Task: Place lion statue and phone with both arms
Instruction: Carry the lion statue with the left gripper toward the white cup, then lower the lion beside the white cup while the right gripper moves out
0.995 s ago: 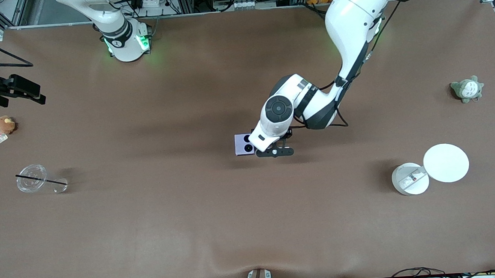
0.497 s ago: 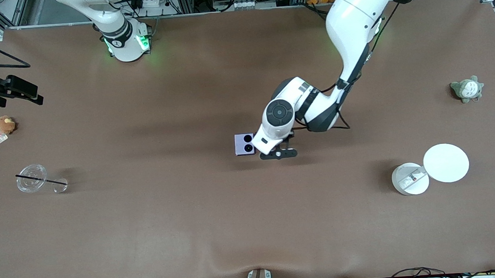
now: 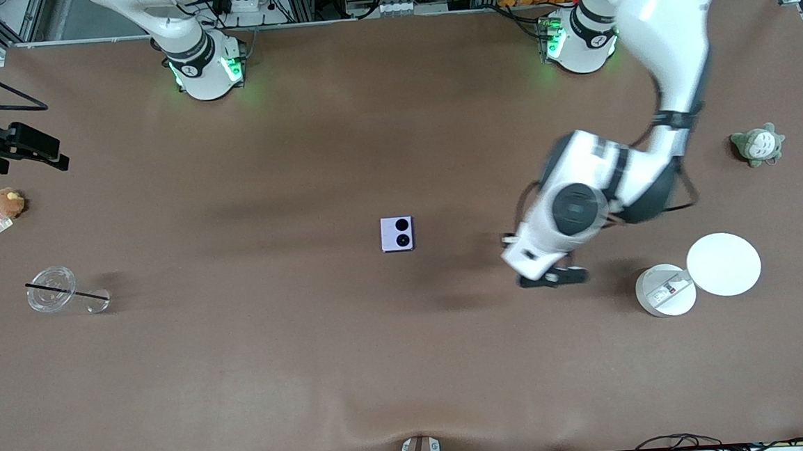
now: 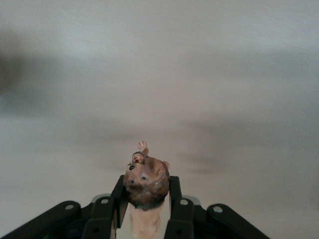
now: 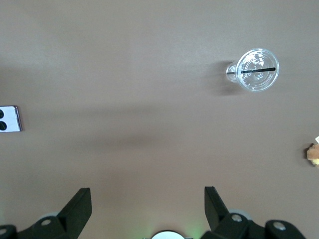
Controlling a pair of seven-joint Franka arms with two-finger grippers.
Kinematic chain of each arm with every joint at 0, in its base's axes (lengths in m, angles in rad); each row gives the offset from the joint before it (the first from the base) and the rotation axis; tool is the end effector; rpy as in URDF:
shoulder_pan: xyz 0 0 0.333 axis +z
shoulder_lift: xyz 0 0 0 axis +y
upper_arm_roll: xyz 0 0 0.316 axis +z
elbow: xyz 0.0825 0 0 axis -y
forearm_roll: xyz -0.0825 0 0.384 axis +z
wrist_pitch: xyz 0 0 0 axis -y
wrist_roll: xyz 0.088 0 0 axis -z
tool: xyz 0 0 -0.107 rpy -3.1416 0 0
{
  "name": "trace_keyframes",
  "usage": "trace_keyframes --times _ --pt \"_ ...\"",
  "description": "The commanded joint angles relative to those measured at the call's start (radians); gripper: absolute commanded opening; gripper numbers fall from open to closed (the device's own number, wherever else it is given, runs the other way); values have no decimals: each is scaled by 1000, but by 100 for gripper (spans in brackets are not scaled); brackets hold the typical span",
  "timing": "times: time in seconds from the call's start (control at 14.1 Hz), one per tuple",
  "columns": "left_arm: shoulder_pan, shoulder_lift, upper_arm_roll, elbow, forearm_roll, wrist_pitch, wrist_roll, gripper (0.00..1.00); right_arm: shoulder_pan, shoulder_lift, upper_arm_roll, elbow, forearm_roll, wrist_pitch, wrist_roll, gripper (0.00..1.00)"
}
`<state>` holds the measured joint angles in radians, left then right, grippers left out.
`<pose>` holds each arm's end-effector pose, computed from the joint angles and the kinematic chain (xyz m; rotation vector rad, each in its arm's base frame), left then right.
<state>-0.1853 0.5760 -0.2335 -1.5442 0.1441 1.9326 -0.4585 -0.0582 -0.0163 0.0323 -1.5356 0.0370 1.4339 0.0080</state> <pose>0.6327 -0.2468 0.3094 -3.0595 -0.0040 0.2360 0.5351 -0.0093 0.6384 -3.1014 0.0472 0.1320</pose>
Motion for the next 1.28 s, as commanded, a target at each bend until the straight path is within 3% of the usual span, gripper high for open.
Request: trace_keyframes --times 0.0,0.21,0.57,0.92,0.99,1.21 --pt "78 7 -10 -17 69 0 58 0 -3 15 20 15 -11 0 4 100" --pt "148 60 -10 -20 100 64 116 0 -2 28 24 15 0 49 1 100" --pt "219 110 -10 -47 166 175 196 0 112 128 32 66 0 114 3 100" --pt "227 136 -10 -40 169 233 202 0 299 301 31 72 -6 132 3 100" --pt "224 137 -10 -40 170 249 215 0 322 387 31 72 -2 125 3 100" --pt "228 150 -10 -40 170 295 245 0 344 490 29 77 -9 143 3 100"
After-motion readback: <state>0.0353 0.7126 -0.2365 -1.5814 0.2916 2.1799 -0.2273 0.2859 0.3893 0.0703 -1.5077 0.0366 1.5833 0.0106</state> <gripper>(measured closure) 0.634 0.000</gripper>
